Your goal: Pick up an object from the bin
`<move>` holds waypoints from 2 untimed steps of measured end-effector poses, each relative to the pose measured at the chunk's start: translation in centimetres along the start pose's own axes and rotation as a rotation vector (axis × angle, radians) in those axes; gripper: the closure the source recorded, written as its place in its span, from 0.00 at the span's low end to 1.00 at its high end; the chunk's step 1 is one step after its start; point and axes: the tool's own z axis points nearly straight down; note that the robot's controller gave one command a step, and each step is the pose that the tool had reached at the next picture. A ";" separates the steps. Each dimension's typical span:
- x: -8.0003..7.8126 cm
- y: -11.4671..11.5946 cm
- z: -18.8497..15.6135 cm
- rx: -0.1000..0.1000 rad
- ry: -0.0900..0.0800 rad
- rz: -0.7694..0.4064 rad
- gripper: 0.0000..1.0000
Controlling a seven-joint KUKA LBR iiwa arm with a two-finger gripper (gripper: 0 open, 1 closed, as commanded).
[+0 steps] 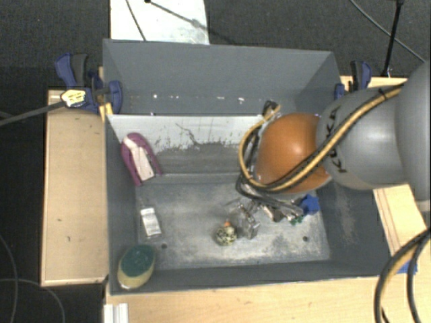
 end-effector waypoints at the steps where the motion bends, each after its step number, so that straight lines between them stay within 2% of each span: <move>1: 0.0 0.0 0.0 0.000 0.000 0.002 0.00; 2: 1.4 5.5 0.0 -0.001 0.001 0.003 0.00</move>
Offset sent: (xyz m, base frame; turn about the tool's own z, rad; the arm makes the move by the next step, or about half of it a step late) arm 0.0000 0.0000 0.0000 0.0000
